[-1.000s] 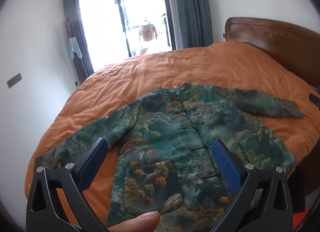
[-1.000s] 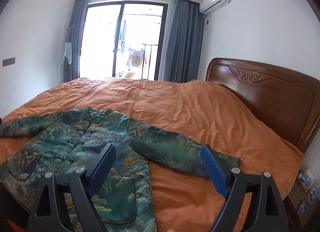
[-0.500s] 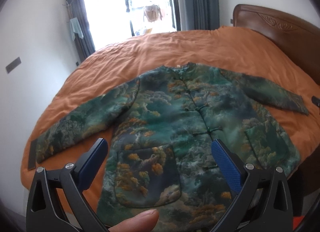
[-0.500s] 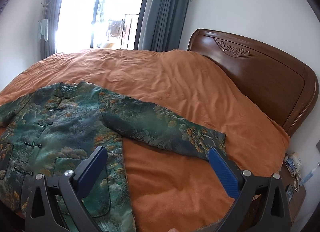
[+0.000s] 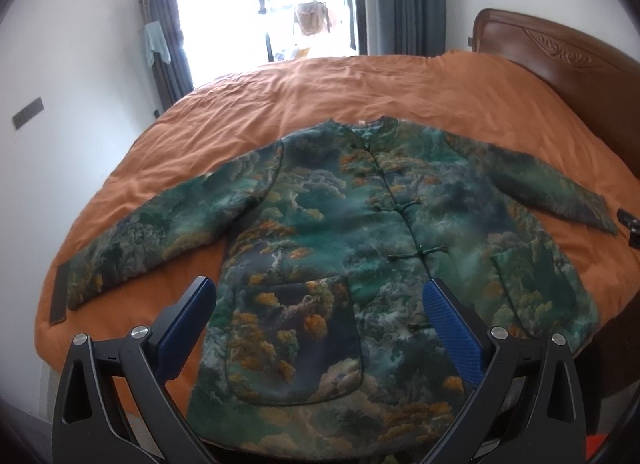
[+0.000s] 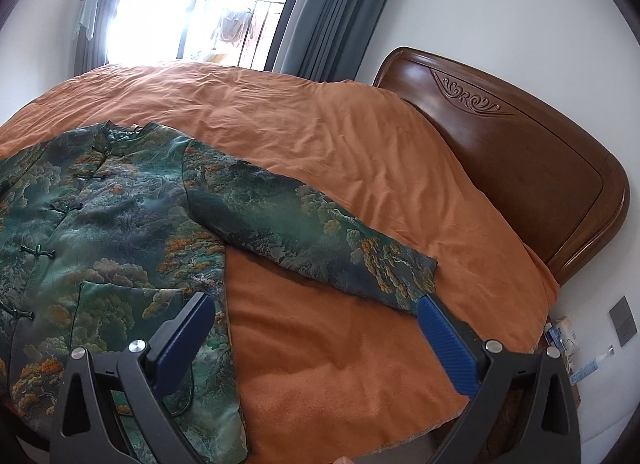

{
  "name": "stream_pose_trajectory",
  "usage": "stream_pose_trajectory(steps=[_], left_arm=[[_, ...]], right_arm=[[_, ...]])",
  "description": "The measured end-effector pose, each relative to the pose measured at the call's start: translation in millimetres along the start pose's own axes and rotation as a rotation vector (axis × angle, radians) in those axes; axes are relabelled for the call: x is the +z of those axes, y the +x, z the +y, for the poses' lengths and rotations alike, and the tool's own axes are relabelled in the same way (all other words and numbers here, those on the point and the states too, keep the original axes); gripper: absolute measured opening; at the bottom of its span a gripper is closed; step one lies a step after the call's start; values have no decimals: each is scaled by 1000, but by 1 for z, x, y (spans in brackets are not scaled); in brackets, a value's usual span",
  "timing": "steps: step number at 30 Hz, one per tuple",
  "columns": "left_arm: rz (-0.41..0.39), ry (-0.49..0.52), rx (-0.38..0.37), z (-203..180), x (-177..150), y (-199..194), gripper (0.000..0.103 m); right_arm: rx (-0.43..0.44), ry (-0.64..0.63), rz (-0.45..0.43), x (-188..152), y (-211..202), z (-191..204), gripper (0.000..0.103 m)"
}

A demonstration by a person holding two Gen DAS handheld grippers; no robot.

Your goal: Fold large clothes

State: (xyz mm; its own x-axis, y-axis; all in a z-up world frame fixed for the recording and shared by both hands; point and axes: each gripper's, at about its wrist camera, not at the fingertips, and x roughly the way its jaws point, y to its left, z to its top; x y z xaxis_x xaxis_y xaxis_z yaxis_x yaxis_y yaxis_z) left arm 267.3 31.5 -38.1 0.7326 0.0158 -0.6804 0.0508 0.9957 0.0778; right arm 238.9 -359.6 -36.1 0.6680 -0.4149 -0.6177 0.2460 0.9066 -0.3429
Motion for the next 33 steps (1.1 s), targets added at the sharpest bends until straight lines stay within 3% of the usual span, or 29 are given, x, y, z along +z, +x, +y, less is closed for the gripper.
stream_pose_trajectory(steps=[13, 17, 19, 21, 26, 28, 30, 33], left_arm=[[5, 1, -7, -2, -2, 0, 103], [7, 2, -5, -1, -2, 1, 103], [9, 0, -5, 0, -3, 1, 103], [10, -3, 0, 2, -4, 1, 103], [14, -26, 23, 15, -7, 0, 103], [25, -40, 26, 20, -7, 4, 103], [42, -57, 20, 23, -5, 9, 103], [65, -86, -7, 24, -3, 15, 103]], right_arm=[[-20, -21, 14, -2, 5, 1, 103], [123, 28, 33, -9, 27, -8, 103], [224, 126, 66, -17, 56, -24, 103], [305, 302, 89, -31, 91, -56, 102], [365, 877, 217, -85, 170, -157, 101], [380, 1049, 233, -103, 191, -182, 98], [344, 1143, 223, -111, 206, -199, 92], [365, 1235, 239, -113, 234, -211, 68]])
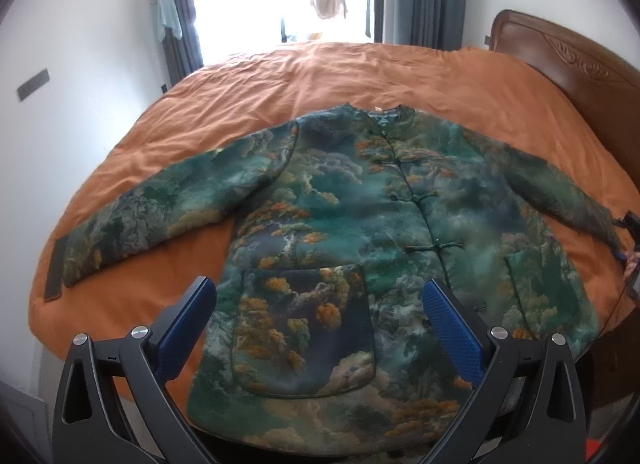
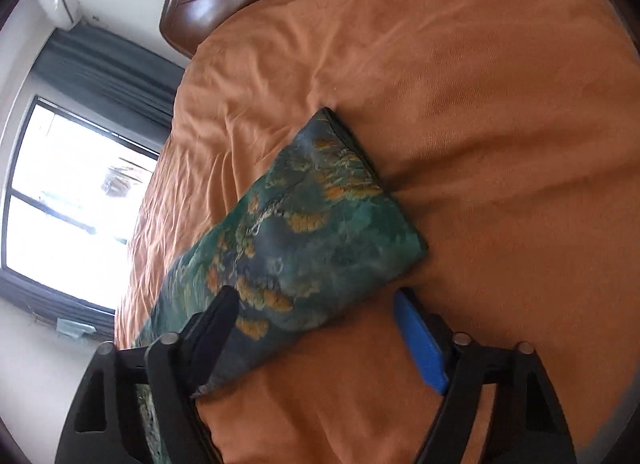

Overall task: Fold large clothes
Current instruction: 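Grasp the sleeve cuff with the right tool and fold it across the jacket front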

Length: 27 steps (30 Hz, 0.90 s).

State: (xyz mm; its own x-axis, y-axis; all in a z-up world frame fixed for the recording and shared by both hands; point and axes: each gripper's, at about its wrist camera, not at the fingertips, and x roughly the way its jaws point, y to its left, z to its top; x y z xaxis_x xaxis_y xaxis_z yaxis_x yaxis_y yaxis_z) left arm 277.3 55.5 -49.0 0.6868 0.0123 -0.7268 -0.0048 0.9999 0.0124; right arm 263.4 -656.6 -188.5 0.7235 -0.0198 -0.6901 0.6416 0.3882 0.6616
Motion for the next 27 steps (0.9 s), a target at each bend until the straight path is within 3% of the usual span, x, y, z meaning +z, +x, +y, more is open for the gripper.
stream_pose_trajectory(steps=[2, 4, 7, 11, 14, 18, 22, 27], left_arm=[[4, -1, -11, -3, 0, 1, 103], [0, 13, -6, -7, 0, 1, 103], [-5, 27, 0, -9, -3, 1, 103], [1, 27, -13, -9, -6, 6, 103], [10, 8, -35, -8, -6, 10, 103], [-9, -9, -47, -4, -10, 2, 103], [-17, -31, -28, 9, -17, -6, 103], [10, -84, 8, 31, -29, -5, 103]], right_arm=[[8, 79, 29, 9, 18, -6, 34], [-16, 83, 22, 11, 25, 1, 12], [-35, -70, -59, 6, 8, 53, 9], [66, -417, -150, -35, -31, 176, 9], [176, -673, -147, -96, -46, 276, 9], [249, -924, -106, -188, -30, 369, 9], [237, -1097, -11, -278, 23, 416, 9], [144, -1256, 137, -372, 92, 409, 9]])
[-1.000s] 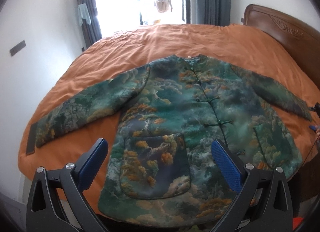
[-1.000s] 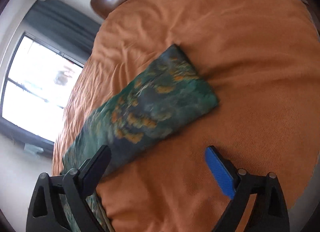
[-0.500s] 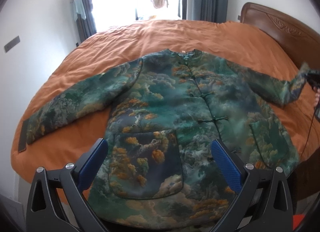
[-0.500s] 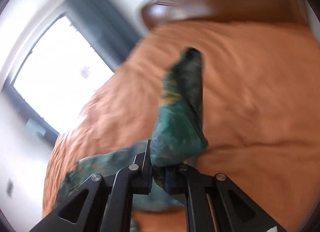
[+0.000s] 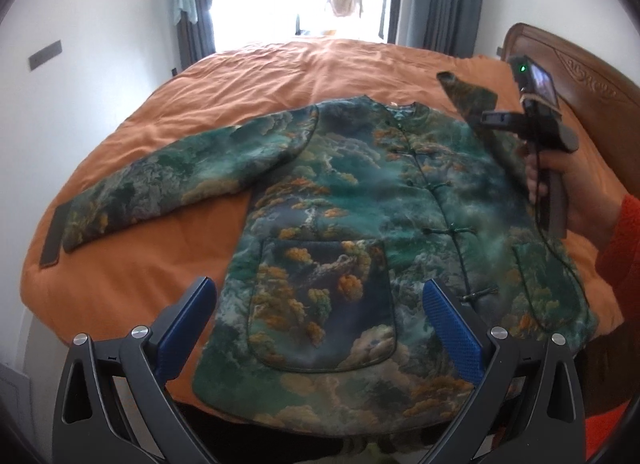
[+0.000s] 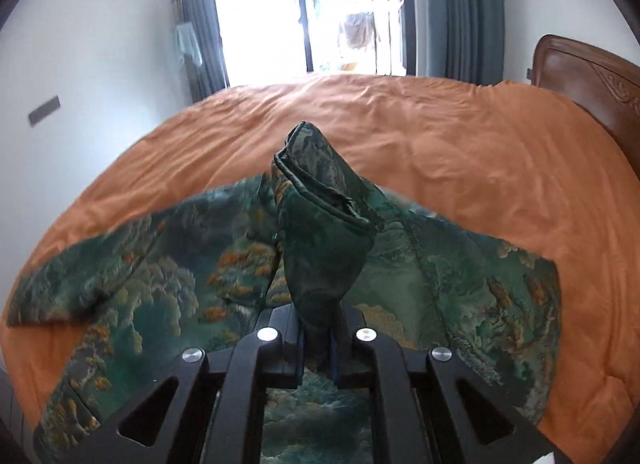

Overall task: Fold large clothes
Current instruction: 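Grasp the sleeve cuff with the right tool and fold it across the jacket front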

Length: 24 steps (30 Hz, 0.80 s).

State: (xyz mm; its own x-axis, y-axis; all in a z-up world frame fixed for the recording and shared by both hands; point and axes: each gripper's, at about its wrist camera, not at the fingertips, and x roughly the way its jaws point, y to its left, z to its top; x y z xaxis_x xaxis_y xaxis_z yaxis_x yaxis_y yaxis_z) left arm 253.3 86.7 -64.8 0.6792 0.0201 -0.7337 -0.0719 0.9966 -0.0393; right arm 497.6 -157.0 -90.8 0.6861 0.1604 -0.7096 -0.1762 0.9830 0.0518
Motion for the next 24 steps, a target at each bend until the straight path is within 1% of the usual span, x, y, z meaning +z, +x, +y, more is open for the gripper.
stream_pose_trajectory(steps=[2, 3, 6, 9, 11, 13, 16, 17, 19, 20, 21, 23, 24], left_arm=[[8, -14, 10, 5, -3, 1, 103], [10, -17, 15, 7, -4, 2, 103], [20, -12, 24, 7, -6, 7, 102], [34, -1, 11, 1, -5, 14, 103], [38, 15, 5, -6, -3, 18, 103], [39, 35, 0, -14, 0, 20, 103], [35, 62, -3, -23, 1, 20, 103], [34, 68, -2, -25, 1, 20, 103], [37, 72, 1, -26, 2, 21, 103], [42, 69, 1, -26, 2, 22, 103], [49, 65, 0, -26, 2, 24, 103], [62, 53, -3, -26, 3, 28, 103], [68, 48, -7, -26, 4, 29, 103]], right_arm=[[0, -43, 56, -17, 25, 15, 9], [2, -58, 76, -29, 30, 23, 9], [29, -69, 110, -54, 44, 21, 9], [99, -52, 127, -67, 51, 19, 20], [197, -43, 151, -72, 46, 14, 49], [261, -53, 147, -72, 37, 12, 54], [335, -50, 134, -73, 19, 6, 54], [340, -34, 119, -72, 10, -3, 54], [296, 18, 67, -68, -8, -30, 54], [248, 60, 37, -63, -15, -51, 54], [180, 92, 18, -57, -17, -69, 54], [20, 157, 14, -46, -13, -106, 54], [-20, 190, 20, -42, -10, -122, 54]])
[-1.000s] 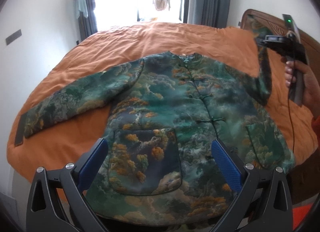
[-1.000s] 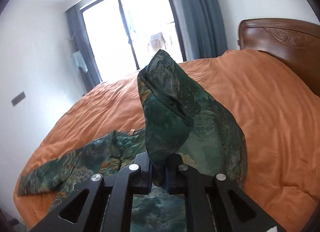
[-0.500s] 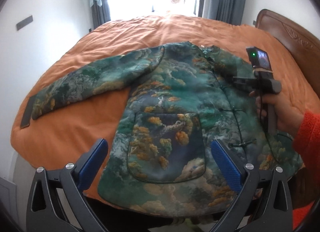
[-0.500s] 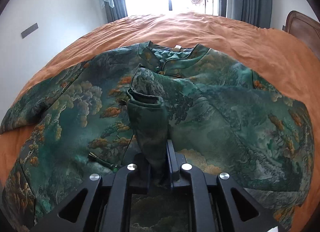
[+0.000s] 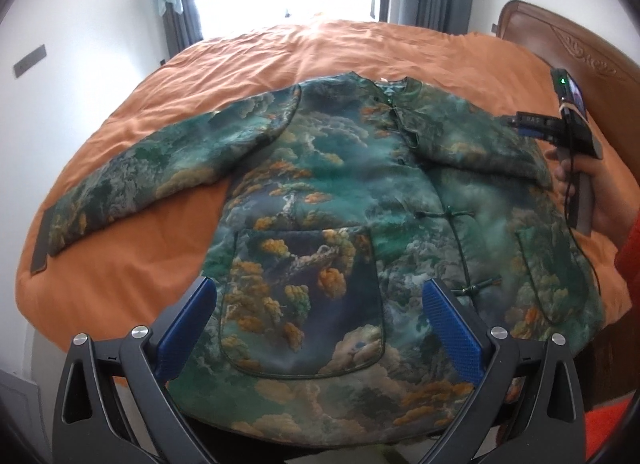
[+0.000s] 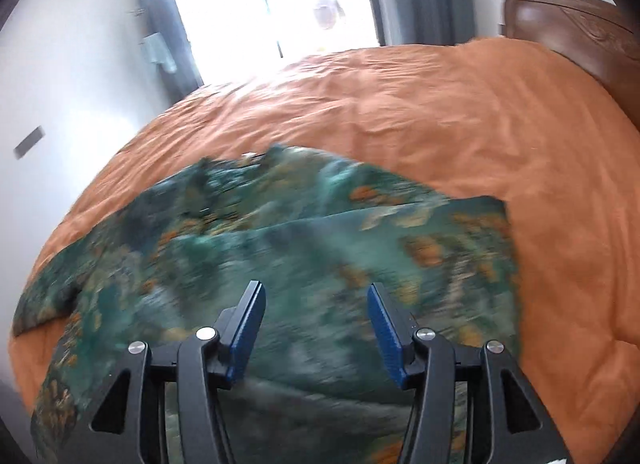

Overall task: Fold large clothes
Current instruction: 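Grasp the sleeve cuff with the right tool and fold it across the jacket front, then open the right tool to release the sleeve and lift away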

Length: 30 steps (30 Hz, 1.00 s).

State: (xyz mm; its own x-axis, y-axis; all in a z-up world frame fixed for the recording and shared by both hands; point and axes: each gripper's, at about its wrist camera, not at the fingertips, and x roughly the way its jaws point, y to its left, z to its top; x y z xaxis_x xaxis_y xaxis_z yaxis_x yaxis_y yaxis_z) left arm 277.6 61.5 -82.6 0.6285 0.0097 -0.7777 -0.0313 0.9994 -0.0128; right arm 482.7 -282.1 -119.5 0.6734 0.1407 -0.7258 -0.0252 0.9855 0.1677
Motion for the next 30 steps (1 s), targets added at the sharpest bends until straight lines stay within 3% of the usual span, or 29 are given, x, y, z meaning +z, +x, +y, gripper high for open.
stream_pose_trajectory(steps=[3, 7, 12, 15, 18, 21, 25, 30], left_arm=[[2, -6, -12, -3, 2, -1, 103], [-18, 24, 6, -8, 2, -8, 103], [-19, 22, 27, -4, 0, -10, 103], [-3, 3, 18, 0, 0, -4, 103], [14, -12, 4, -1, 0, 3, 103], [7, -7, -11, -5, 1, 1, 103], [-12, 23, 19, -6, -5, -5, 103], [10, 1, 58, 15, -11, 9, 103]], right_arm=[[-79, 90, 54, 14, 23, -40, 54], [-84, 96, 158, 6, 60, -50, 54], [-117, -20, 140, -3, 50, -23, 56], [-3, -84, 136, -10, 29, 11, 56], [92, -166, 187, -24, 27, 52, 56], [65, -248, 205, -44, 39, 82, 56], [21, -265, 221, -55, 52, 91, 56], [40, -271, 168, -58, 13, 100, 56]])
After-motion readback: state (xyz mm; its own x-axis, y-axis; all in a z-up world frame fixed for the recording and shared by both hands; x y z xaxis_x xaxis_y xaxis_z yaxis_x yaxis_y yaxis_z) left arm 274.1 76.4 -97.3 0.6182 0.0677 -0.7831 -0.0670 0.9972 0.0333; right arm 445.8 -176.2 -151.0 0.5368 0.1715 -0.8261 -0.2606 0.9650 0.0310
